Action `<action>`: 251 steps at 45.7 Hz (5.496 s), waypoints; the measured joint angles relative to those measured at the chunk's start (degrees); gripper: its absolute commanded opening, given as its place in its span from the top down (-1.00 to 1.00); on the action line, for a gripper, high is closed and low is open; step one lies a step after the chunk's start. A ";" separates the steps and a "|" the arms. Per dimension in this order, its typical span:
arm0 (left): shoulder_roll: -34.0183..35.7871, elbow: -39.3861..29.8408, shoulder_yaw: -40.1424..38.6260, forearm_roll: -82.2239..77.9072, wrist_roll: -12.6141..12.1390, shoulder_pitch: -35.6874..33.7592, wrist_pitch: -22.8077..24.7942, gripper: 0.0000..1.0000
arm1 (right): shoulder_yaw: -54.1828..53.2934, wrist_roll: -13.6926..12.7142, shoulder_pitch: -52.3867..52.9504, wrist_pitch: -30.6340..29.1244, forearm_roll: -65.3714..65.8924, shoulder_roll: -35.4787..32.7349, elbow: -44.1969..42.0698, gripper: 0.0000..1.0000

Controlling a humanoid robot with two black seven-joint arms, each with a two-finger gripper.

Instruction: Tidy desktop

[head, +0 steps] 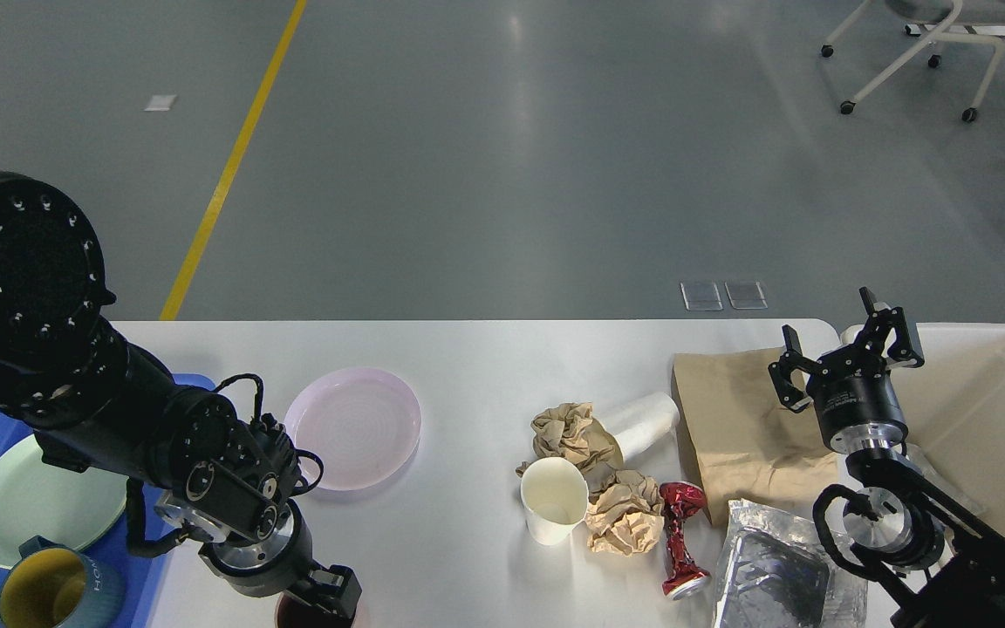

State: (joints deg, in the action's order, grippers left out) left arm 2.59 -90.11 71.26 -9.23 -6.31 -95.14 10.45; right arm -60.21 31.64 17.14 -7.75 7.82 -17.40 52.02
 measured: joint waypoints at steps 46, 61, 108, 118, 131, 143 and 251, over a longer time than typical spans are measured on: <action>-0.17 1.57 1.23 0.61 -3.79 2.57 0.55 0.97 | 0.01 0.00 0.00 0.02 0.02 0.00 -0.05 -1.00; 0.31 1.44 1.18 2.75 -3.80 1.66 0.80 1.00 | 0.01 0.00 0.00 0.02 0.02 0.00 -0.05 -1.00; 11.89 -7.30 10.21 17.71 0.97 -49.00 40.54 0.99 | 0.00 0.00 0.00 0.01 0.08 0.00 -0.08 -1.00; 10.90 -8.83 14.79 17.84 5.68 -55.14 44.47 0.99 | 0.00 0.00 0.00 0.01 0.06 0.00 -0.08 -1.00; 15.65 -5.55 22.03 16.52 5.43 -53.08 44.56 0.97 | 0.00 0.00 0.00 0.00 0.01 0.00 -0.08 -1.00; 33.03 5.12 28.59 5.00 5.90 -45.56 44.57 0.96 | 0.00 0.00 0.00 -0.01 0.00 0.00 0.00 -1.00; 55.32 53.44 -27.32 -2.54 8.25 42.67 30.27 -0.68 | 0.00 0.00 0.00 0.02 0.00 0.00 -0.08 -1.00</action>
State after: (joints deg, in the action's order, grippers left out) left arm 57.91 -36.67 43.94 -11.77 1.94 -52.47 40.72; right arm -60.20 31.64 17.14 -7.73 7.82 -17.40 51.94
